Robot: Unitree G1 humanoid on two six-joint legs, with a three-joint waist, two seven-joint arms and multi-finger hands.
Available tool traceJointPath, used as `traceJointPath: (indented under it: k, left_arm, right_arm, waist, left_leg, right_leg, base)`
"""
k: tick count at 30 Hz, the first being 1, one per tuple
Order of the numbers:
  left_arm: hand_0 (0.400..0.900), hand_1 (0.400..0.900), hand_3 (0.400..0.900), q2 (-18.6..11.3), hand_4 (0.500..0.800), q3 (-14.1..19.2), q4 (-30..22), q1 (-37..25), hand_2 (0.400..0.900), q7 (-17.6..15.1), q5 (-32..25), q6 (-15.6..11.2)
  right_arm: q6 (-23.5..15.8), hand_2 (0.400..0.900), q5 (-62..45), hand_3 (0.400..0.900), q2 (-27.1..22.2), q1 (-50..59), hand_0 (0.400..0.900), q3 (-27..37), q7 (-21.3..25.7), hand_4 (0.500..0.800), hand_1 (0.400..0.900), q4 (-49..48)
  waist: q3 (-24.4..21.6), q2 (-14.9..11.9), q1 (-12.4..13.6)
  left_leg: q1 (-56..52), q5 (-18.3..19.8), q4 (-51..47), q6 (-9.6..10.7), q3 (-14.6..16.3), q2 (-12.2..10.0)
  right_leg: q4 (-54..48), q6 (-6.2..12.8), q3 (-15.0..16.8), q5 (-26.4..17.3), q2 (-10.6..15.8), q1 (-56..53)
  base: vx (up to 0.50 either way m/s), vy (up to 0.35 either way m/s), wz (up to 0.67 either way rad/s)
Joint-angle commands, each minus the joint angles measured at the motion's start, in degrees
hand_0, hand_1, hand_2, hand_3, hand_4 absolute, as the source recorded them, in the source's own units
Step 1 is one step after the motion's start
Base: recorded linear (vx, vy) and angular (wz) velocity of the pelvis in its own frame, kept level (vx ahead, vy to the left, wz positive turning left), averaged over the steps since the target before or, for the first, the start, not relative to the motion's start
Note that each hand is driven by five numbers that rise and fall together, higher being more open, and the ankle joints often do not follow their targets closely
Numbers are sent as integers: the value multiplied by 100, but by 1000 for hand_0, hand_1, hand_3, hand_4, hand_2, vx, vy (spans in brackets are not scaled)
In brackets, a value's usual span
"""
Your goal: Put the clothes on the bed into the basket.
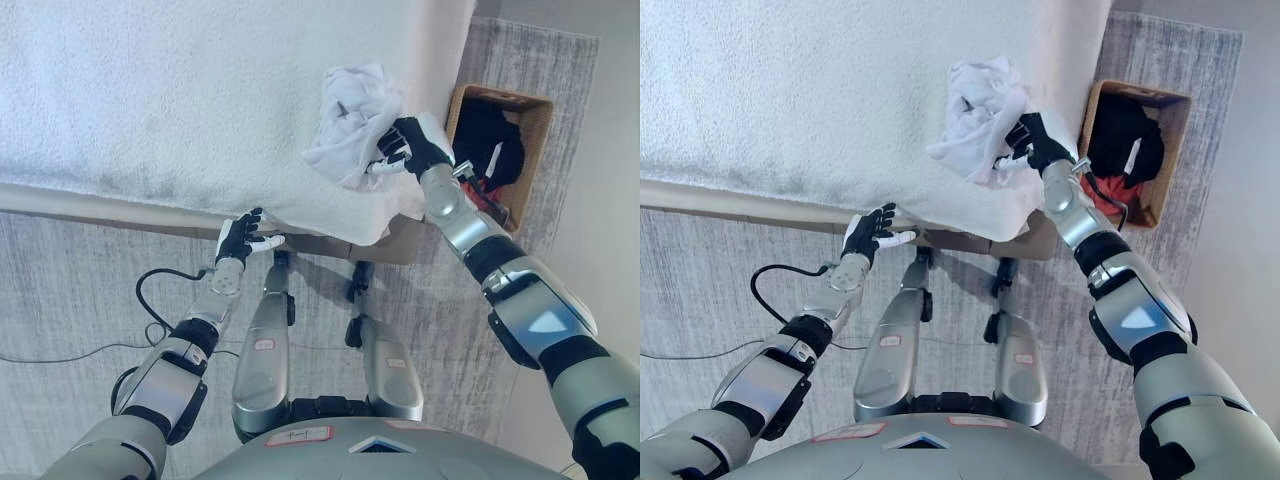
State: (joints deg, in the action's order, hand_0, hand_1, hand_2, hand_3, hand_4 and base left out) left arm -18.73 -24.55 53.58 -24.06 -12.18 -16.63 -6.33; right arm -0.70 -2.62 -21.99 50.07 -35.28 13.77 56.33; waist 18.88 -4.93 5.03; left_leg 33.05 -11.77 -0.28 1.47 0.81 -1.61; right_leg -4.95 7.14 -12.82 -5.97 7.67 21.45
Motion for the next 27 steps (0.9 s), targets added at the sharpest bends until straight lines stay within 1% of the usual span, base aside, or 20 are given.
traceJointPath:
  k: [1,10,17,22,24,25,26,27]
  left_arm:
    - [900,900,900,-142,800,-33,-8,73,900,-180,-110,-122]
    - [900,900,900,-106,800,-78,130,48,900,-200,-78,-114]
    - [900,900,900,-108,800,-7,169,132,900,-188,-12,-91]
    - [900,900,900,-101,800,105,118,367,900,-127,88,-46]
    - [900,900,900,-112,800,155,-17,509,900,-94,108,-38]
    - [900,900,900,-103,800,164,-91,576,900,-70,136,-24]
    - [900,900,900,-73,800,237,-38,683,900,-18,156,-25]
    - [900,900,900,-72,800,235,-39,686,900,-19,156,-25]
  right_arm:
    - [-161,400,-415,400,107,321,400,-113,-85,500,400,-27]
    - [-234,400,-611,400,202,131,400,-120,-113,500,400,-198]
    - [-279,400,-651,400,111,-199,400,7,-125,500,400,-544]
    - [-332,400,-514,400,-139,-952,400,360,-96,500,400,-1196]
    - [-335,400,-430,400,-295,-1339,400,553,-82,500,400,-1454]
    - [-346,400,-380,400,-389,-1551,400,689,-66,500,400,-1469]
    - [-371,400,-379,400,-551,-1906,400,968,-67,500,400,-1445]
    - [-370,400,-378,400,-553,-1913,400,971,-68,500,400,-1450]
  waist:
    - [-79,-156,108]
    - [-86,-133,88]
    - [-97,-117,59]
    - [-233,-174,-58]
    - [-314,-189,-122]
    - [-352,-199,-144]
    - [-451,-208,-199]
    - [-451,-208,-197]
  left_leg:
    - [539,275,443,381,-305,37]
    - [488,276,428,368,-372,50]
    - [382,270,400,366,-360,40]
    - [180,318,410,351,-324,-21]
    - [80,341,413,342,-308,-47]
    - [-2,348,401,340,-309,-69]
    - [-165,363,358,338,-304,-102]
    - [-171,361,353,338,-304,-101]
  right_leg:
    - [-5,6,118,-5,146,-240]
    - [-5,-3,113,21,108,-277]
    - [-5,5,103,16,103,-330]
    - [53,2,143,70,86,-449]
    - [108,-6,152,127,76,-504]
    - [150,-10,145,171,72,-560]
    - [222,-9,137,247,71,-660]
    - [222,-9,136,248,71,-663]
  base:
    - [0,0,0]
    - [-2,-14,5]
    - [-5,-2,2]
    - [8,-13,-6]
    - [18,-10,-7]
    - [29,-16,-7]
    - [26,-16,-5]
    - [0,0,0]
